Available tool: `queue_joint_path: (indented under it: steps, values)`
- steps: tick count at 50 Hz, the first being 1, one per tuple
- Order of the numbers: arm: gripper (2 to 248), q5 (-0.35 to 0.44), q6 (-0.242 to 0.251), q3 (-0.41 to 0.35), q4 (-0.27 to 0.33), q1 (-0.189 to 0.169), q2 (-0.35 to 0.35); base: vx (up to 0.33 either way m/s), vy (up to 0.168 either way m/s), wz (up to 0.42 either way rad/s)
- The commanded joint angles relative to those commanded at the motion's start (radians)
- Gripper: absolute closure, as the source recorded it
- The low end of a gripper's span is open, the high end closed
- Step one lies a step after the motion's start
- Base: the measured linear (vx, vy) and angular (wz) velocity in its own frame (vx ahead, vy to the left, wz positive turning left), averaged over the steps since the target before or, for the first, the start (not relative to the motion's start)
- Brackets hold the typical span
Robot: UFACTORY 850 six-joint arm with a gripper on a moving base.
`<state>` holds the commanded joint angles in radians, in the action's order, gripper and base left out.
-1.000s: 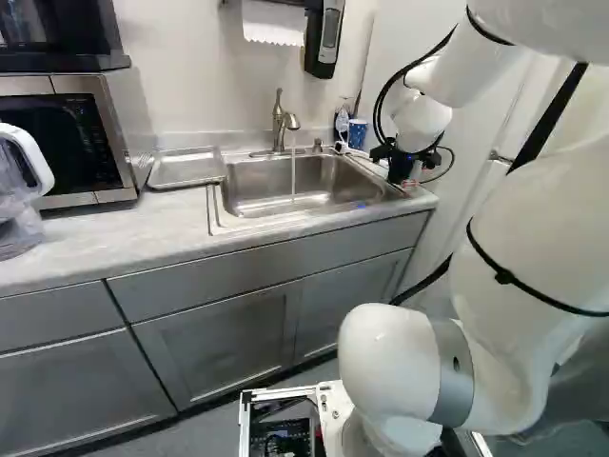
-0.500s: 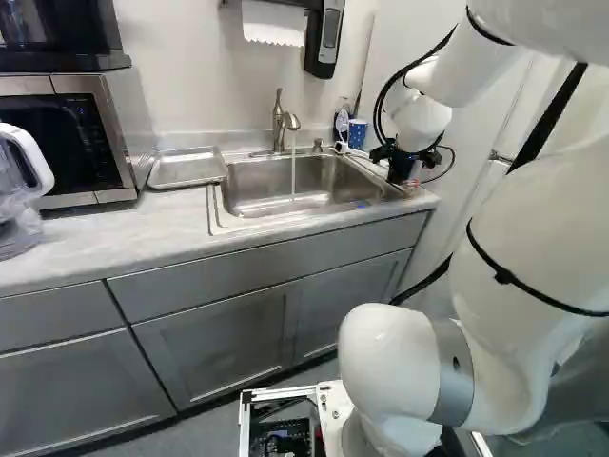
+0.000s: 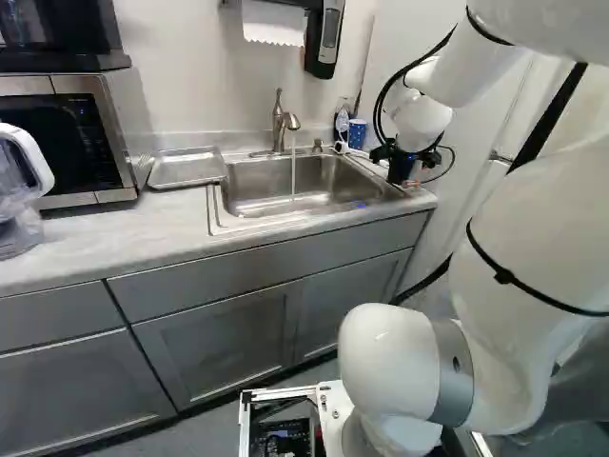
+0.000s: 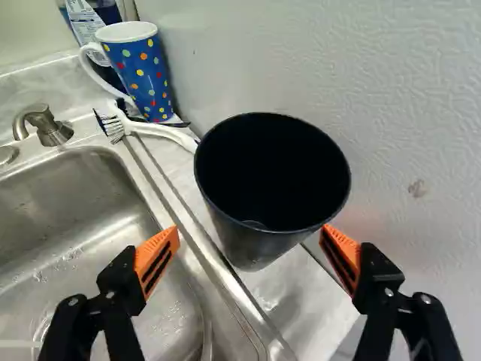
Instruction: Rinse the cup and place it in the tray
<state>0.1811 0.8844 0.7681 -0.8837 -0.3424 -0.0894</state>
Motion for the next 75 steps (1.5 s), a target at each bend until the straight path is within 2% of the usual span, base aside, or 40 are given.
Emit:
queue_joint_path:
  steps: [28, 29, 33, 34, 39, 40, 44, 45, 49, 50, 75]
  values:
    - [3, 0.0, 0.0, 0.018, 0.0, -0.013, 0.019, 0.0, 0.0, 0.0]
    - [10, 0.0, 0.0, 0.018, 0.0, -0.013, 0.019, 0.0, 0.0, 0.0]
    - [10, 0.0, 0.0, 0.018, 0.0, -0.013, 0.019, 0.0, 0.0, 0.0]
    - [47, 0.0, 0.0, 0.018, 0.0, -0.013, 0.019, 0.0, 0.0, 0.0]
    - [47, 0.0, 0.0, 0.018, 0.0, -0.013, 0.019, 0.0, 0.0, 0.0]
    - [85, 0.0, 0.0, 0.018, 0.0, -0.013, 0.019, 0.0, 0.0, 0.0]
    - [85, 0.0, 0.0, 0.018, 0.0, -0.013, 0.019, 0.0, 0.0, 0.0]
    - [121, 0.0, 0.0, 0.018, 0.0, -0.013, 0.019, 0.0, 0.0, 0.0]
    - [121, 0.0, 0.0, 0.018, 0.0, -0.013, 0.019, 0.0, 0.0, 0.0]
    - [129, 0.0, 0.0, 0.018, 0.0, -0.013, 0.019, 0.0, 0.0, 0.0]
    - [129, 0.0, 0.0, 0.019, 0.0, -0.013, 0.011, 0.0, 0.0, 0.0]
